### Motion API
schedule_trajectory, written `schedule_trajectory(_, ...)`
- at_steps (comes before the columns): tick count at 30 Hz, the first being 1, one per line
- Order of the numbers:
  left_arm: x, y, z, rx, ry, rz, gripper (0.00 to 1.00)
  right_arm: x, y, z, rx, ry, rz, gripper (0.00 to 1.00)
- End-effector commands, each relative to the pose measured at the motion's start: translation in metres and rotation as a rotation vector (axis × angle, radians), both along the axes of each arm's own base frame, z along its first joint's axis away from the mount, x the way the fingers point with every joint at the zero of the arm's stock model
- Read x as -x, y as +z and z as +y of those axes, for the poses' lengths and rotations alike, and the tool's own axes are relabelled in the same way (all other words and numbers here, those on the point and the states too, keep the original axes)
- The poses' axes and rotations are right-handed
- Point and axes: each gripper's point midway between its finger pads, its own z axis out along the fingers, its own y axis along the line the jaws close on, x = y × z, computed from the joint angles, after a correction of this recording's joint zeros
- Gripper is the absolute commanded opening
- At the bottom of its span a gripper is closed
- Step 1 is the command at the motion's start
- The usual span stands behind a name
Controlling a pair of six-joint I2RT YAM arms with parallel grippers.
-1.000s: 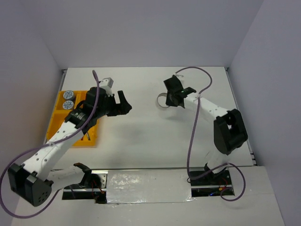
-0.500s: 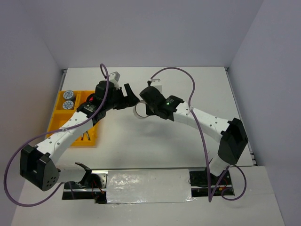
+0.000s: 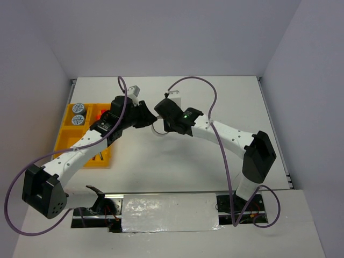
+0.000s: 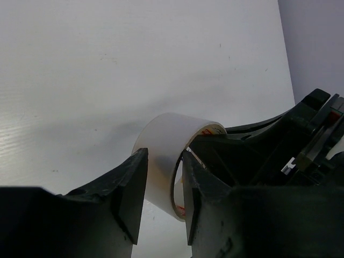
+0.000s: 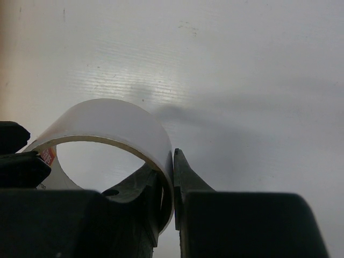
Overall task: Sort the stationery into containers
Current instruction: Place the stationery in the storage box.
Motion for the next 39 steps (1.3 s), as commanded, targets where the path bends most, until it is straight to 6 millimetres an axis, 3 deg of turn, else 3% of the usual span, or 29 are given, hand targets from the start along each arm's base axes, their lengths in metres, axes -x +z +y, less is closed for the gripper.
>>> schedule_trajectory(1, 0.001, -0.011, 0.000, -0.005, -0.020, 0.003, 0.44, -0.012, 0.046, 0.018, -0.111, 0.003, -0.084, 0.00)
schedule_trajectory(4, 0.002, -0.016, -0.005, -0.014, -0.055, 0.010, 0.44, -0.013, 0.046, 0.022, -0.104, 0.013, -0.075, 0.00)
schedule_trajectory(7, 0.001, -0.024, -0.002, -0.069, -0.042, 0.026, 0.19, -0.015, 0.046, 0.023, -0.083, 0.015, -0.072, 0.00)
schedule_trajectory(9, 0.002, -0.032, 0.002, -0.106, -0.034, 0.043, 0.08, -0.017, 0.044, 0.022, -0.068, 0.013, -0.070, 0.01)
schedule_trajectory(13, 0.002, -0.047, 0.004, -0.181, -0.054, 0.048, 0.00, -0.020, 0.039, 0.023, -0.030, 0.009, -0.055, 0.02)
schedule_trajectory(20, 0.008, -0.064, -0.011, -0.276, -0.145, 0.034, 0.00, -0.017, 0.040, 0.033, -0.059, 0.048, -0.042, 0.02)
schedule_trajectory(30, 0.023, -0.080, -0.033, -0.305, -0.254, -0.004, 0.01, -0.003, 0.060, 0.041, -0.188, 0.105, -0.059, 0.02)
schedule_trajectory(33, 0.024, -0.079, -0.032, -0.321, -0.243, 0.005, 0.41, -0.005, 0.057, 0.040, -0.158, 0.099, -0.044, 0.01)
schedule_trajectory(39, 0.020, -0.078, -0.021, -0.373, -0.199, 0.007, 0.43, -0.004, 0.049, 0.037, -0.133, 0.090, -0.041, 0.00)
